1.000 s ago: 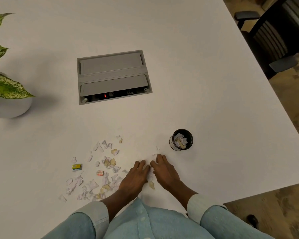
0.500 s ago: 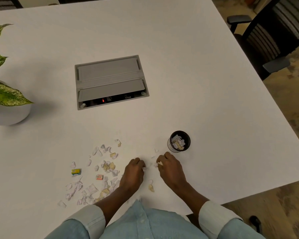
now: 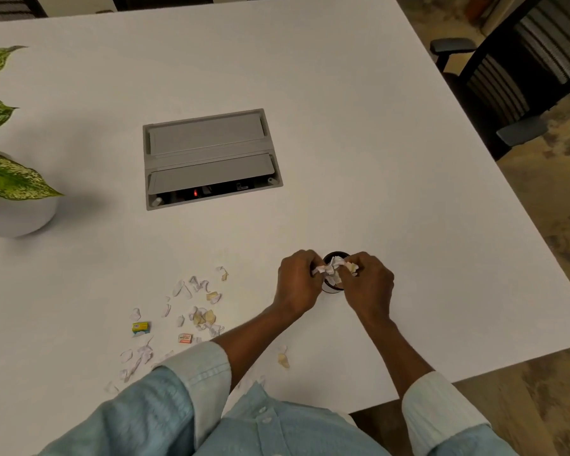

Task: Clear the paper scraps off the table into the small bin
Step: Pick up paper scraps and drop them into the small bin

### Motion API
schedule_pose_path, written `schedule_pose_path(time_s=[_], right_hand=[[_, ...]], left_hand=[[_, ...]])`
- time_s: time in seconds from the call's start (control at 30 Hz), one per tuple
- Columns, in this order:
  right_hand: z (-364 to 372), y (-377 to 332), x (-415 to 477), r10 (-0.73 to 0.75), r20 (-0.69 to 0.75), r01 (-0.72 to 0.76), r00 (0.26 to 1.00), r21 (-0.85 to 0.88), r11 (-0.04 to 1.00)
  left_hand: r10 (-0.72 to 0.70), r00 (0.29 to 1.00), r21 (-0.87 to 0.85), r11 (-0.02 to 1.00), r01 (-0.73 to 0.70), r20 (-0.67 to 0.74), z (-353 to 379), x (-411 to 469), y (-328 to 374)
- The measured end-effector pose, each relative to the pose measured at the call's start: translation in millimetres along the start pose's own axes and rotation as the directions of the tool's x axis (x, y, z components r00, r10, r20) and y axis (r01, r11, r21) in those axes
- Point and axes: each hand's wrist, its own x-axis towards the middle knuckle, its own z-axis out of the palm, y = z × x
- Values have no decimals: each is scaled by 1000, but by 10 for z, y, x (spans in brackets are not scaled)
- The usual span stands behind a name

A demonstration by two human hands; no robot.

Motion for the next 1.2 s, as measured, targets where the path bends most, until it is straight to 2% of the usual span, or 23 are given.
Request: schedule_pose_path(time_s=[0.23, 0.4, 0.53, 0.6, 0.67, 0.77, 0.87, 0.97, 1.1, 1.2], right_hand=[[-1, 148, 167, 62, 67, -61, 996, -24, 998], [10, 211, 136, 34, 69, -37, 997, 37, 999], [57, 231, -16, -63, 34, 61, 997, 75, 995], [119, 220, -159, -130, 42, 125, 991, 94, 988], [201, 220, -324, -198, 107, 183, 974, 139, 973], [348, 273, -591, -236, 303, 194, 923, 160, 968], [504, 364, -833, -220, 498, 228, 839, 44, 973], [627, 433, -1028, -168, 653, 272, 739, -60, 960], [745, 488, -1231, -117, 734, 326, 668, -148, 934], [807, 482, -1356, -101, 763, 360, 638, -180, 915]], left_hand=[[-23, 997, 6, 1000, 23, 69, 159, 220, 112], [-18, 998, -50, 999, 21, 53, 193, 185, 107], [-10, 999, -14, 1000, 11, 37, 75, 48, -52], [-41, 997, 66, 997, 37, 60, -34, -75, -235], [-83, 992, 182, 981, 66, 90, -177, -245, -467], [-141, 980, 368, 926, 81, 140, -409, -581, -834], [-175, 965, 539, 841, 44, 193, -585, -968, -1143], [-186, 963, 626, 780, 25, 193, -686, -1343, -1398], [-251, 938, 697, 717, 14, 240, -721, -1709, -1620], [-292, 916, 684, 729, 28, 273, -678, -1885, -1689]])
